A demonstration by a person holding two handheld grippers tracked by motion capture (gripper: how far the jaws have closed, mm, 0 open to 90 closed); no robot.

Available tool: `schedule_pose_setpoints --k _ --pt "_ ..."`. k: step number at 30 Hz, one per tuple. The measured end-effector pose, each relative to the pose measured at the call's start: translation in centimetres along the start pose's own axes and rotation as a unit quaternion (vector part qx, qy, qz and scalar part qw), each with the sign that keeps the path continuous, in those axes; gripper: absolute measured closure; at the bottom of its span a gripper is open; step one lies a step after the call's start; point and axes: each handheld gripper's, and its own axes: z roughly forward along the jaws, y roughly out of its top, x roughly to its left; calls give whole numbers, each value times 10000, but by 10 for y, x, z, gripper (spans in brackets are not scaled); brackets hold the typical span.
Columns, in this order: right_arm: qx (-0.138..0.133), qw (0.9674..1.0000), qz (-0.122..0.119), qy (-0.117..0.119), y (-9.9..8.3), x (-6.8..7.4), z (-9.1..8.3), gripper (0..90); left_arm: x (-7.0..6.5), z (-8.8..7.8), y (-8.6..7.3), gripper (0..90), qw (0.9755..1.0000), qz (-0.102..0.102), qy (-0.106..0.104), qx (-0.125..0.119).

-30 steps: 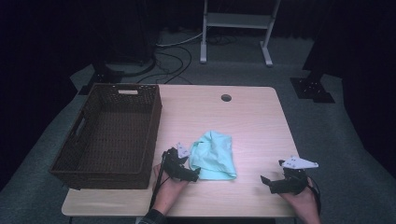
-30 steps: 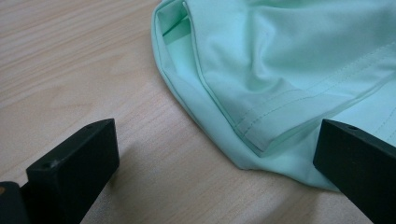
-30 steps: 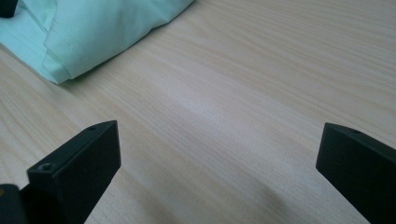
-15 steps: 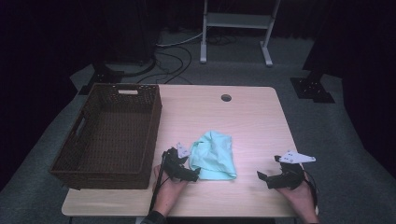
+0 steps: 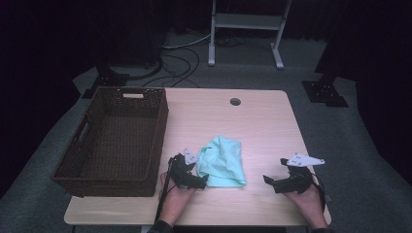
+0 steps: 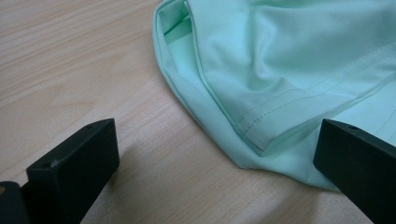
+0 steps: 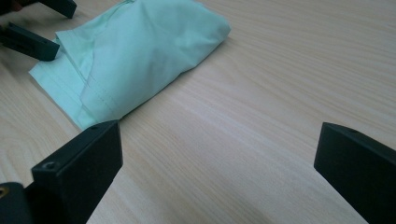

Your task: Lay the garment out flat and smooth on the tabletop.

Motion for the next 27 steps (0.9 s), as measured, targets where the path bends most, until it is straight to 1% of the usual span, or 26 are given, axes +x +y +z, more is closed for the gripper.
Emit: schedule_pose_setpoints --k 8,10,14,27 --pt "20 9999 -46 101 6 2 5 7 0 0 0 0 10000 7 4 3" --pt "12 9999 -56 135 8 3 6 23 0 0 0 0 10000 8 6 4" --pt "10 9998 -90 171 11 5 8 29 0 0 0 0 10000 10 8 5" --pt "-80 9993 -131 343 22 11 16 49 0 0 0 0 10000 22 11 10"
